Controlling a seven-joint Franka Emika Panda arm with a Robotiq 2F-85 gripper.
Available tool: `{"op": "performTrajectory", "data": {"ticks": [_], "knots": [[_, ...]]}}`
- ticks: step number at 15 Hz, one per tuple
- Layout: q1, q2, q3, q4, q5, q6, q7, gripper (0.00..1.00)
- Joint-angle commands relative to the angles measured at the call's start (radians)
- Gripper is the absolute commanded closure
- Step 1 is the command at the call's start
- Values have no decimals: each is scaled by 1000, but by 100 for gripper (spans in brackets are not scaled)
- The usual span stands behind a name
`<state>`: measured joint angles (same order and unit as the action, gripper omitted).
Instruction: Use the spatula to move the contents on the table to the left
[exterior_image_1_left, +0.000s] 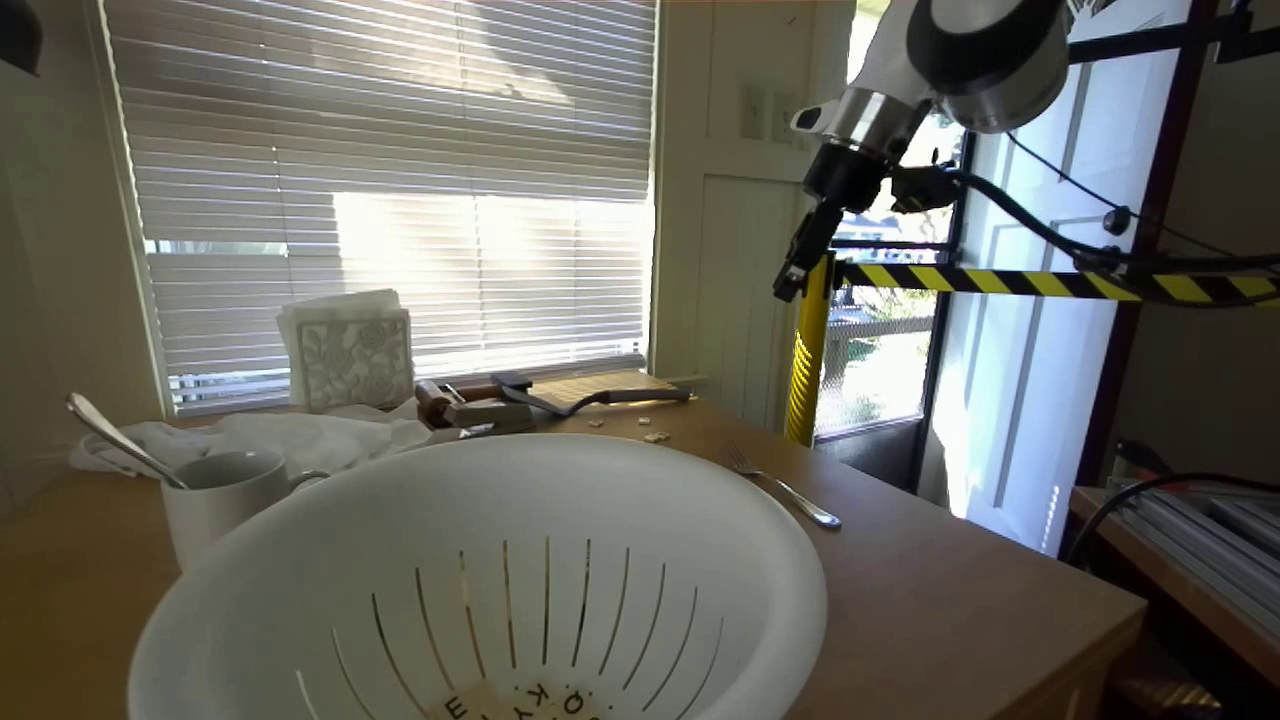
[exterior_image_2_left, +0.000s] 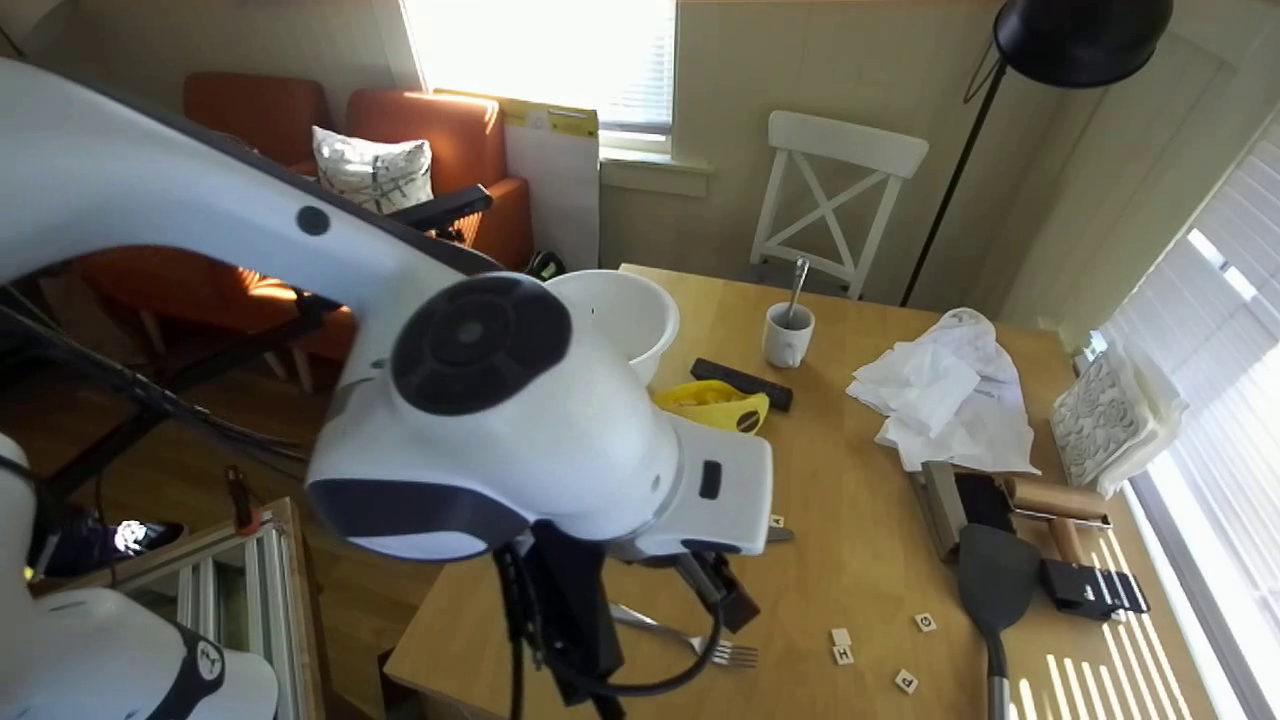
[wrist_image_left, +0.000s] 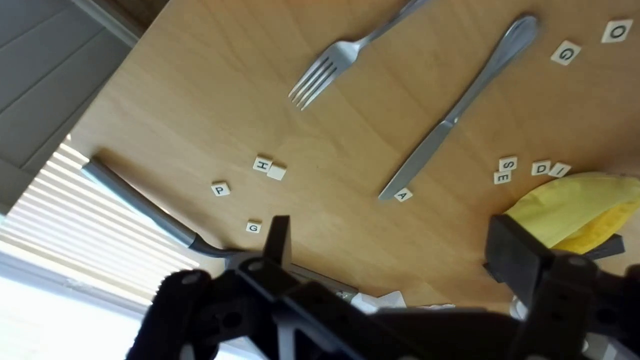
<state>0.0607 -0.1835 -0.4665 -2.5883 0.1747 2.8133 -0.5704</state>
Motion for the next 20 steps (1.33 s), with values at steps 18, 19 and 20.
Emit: {"op": "performTrajectory", "data": {"ticks": [18, 19, 20], "knots": [[331, 119, -334, 298, 332, -269, -540, 0], [334, 148, -336, 306, 352, -240, -565, 0], [345, 189, -341, 319, 396, -193, -650, 0]]}}
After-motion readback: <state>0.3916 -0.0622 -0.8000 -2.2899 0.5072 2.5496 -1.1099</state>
